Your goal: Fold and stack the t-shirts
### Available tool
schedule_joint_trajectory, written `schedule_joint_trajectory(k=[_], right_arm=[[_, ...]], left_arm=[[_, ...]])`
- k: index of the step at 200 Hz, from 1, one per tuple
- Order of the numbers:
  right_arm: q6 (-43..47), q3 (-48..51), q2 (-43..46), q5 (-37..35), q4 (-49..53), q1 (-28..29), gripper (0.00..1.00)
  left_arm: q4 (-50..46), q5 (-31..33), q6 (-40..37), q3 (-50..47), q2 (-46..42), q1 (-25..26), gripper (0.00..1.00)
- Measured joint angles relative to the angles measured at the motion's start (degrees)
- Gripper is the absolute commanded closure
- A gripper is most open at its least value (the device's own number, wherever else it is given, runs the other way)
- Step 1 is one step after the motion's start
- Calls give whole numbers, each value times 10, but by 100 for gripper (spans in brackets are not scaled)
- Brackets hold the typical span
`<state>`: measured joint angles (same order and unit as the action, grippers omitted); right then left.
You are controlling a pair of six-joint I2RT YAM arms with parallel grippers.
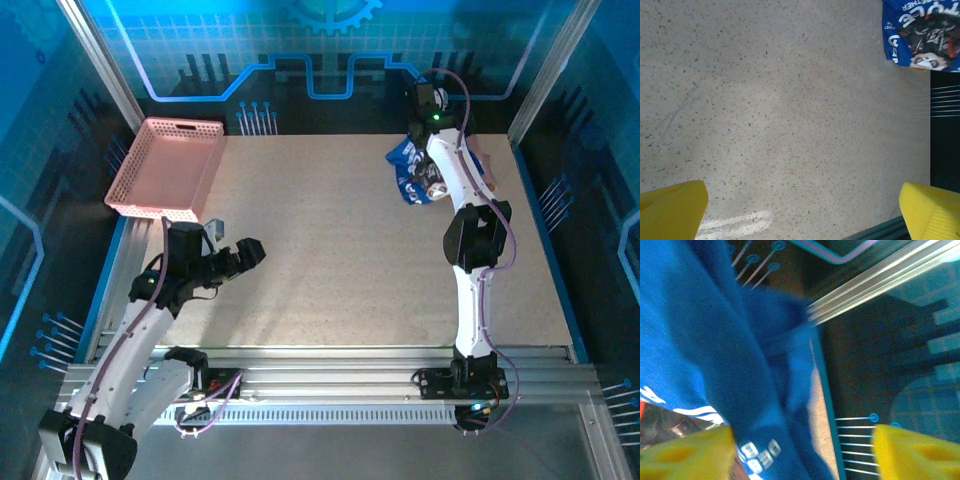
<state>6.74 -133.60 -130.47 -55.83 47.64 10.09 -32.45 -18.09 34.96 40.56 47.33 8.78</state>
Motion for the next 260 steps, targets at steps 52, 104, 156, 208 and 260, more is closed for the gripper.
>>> schedule_joint_trajectory(k=[52, 104, 156, 208, 260], right_arm=[[17, 4, 6, -62, -27, 0, 2], [-106, 56, 67, -42, 70, 0, 0], [-168, 394, 374, 116, 19, 45, 0], [-237, 776, 784, 280, -56, 124, 0], [-275, 1033, 1012, 299, -99, 111, 0]], left_arm=[[-12, -13, 8, -3, -13, 0, 1], [-28, -19, 7, -5, -32, 0, 1], [-32, -21, 6, 10, -21, 0, 1], [3, 24, -32, 39, -8, 0, 1], [76, 167, -111, -14, 4, -7, 1]])
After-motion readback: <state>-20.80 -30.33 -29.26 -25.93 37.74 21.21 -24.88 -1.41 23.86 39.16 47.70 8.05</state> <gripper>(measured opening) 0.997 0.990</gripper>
